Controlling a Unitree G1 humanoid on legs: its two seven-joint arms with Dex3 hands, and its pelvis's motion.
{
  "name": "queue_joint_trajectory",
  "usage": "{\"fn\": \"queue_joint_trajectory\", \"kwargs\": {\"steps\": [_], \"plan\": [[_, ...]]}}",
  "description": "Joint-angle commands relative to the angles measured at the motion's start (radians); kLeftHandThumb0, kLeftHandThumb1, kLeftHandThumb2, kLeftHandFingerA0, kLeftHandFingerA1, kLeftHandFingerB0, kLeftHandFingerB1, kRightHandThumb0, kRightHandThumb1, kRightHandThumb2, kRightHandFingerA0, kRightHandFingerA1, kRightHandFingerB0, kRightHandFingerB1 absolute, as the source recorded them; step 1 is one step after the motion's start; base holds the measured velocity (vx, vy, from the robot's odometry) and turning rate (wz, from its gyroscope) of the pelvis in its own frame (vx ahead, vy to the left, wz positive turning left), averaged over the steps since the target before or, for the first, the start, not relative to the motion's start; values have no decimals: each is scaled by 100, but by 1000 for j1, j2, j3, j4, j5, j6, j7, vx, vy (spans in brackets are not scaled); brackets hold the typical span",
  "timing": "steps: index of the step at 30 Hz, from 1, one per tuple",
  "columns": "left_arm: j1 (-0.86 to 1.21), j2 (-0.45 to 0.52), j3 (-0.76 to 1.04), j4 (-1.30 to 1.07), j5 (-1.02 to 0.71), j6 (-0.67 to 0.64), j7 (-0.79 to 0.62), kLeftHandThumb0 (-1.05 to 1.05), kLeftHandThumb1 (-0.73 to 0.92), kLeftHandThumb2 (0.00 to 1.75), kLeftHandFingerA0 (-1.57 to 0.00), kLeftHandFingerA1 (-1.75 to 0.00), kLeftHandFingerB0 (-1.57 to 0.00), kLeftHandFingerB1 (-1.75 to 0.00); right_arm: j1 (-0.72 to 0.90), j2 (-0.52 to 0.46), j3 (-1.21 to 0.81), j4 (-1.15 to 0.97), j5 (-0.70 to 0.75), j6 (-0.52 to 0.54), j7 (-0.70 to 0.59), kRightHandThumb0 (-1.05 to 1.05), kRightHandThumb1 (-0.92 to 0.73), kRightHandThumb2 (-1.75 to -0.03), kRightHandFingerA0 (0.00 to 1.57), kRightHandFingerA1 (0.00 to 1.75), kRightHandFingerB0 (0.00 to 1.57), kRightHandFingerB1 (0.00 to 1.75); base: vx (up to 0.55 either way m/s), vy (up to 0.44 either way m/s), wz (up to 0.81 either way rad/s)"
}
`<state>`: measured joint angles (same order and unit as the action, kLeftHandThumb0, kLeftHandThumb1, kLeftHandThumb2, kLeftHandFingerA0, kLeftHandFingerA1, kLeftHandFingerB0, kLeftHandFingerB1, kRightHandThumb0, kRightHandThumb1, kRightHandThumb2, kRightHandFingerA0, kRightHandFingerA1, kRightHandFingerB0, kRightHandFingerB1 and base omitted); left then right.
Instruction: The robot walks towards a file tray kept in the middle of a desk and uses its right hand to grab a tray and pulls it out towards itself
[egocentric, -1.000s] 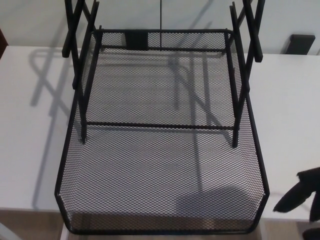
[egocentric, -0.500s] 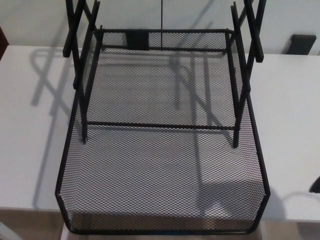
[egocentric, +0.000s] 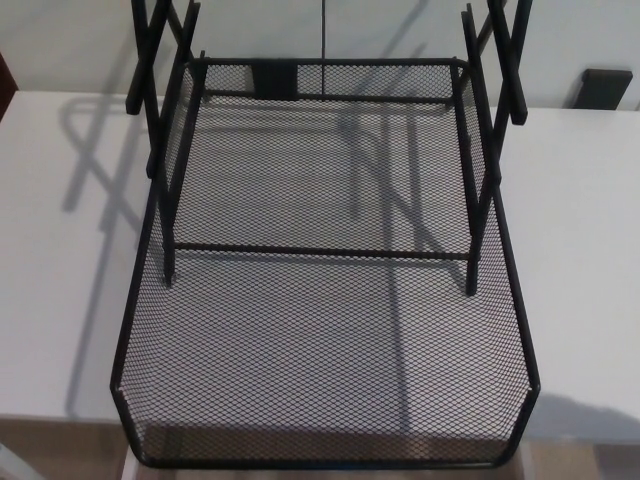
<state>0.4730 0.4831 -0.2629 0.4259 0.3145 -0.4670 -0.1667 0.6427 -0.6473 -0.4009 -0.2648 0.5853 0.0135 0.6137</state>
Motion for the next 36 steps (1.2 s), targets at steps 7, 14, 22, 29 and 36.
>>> {"fn": "queue_joint_trajectory", "kwargs": {"steps": [7, 14, 22, 29, 36], "plan": [[74, 96, 72, -16, -19, 92, -30, -37, 52, 56, -59, -41, -51, -39, -64, 356, 380, 342, -340, 71, -286, -58, -45, -82, 72, 70, 66, 62, 0, 0, 0], [92, 60, 151, 7, -96, 74, -10, -46, 54, 57, -57, -39, -51, -38, -224, 431, 522, 489, -468, 76, -367, -78, -51, -87, 4, 42, 1, 31, 0, 0, 0], [105, 6, 233, 9, -148, 93, 11, -52, 45, 82, -41, -52, -28, -45, -293, 430, 603, 802, -577, -110, -424, -85, -59, -93, 7, 28, 8, 14, 0, 0, 0], [97, -26, 254, 26, -135, 91, 12, -52, 45, 84, -41, -53, -27, -45, -305, 389, 632, 861, -636, -177, -496, -74, -54, -94, 3, 43, 3, 26, 0, 0, 0], [100, -21, 262, 12, -118, 84, -8, -51, 44, 83, -42, -53, -27, -46, -317, 389, 656, 887, -670, -209, -535, -82, -57, -91, 7, 38, 8, 18, 0, 0, 0]]}}
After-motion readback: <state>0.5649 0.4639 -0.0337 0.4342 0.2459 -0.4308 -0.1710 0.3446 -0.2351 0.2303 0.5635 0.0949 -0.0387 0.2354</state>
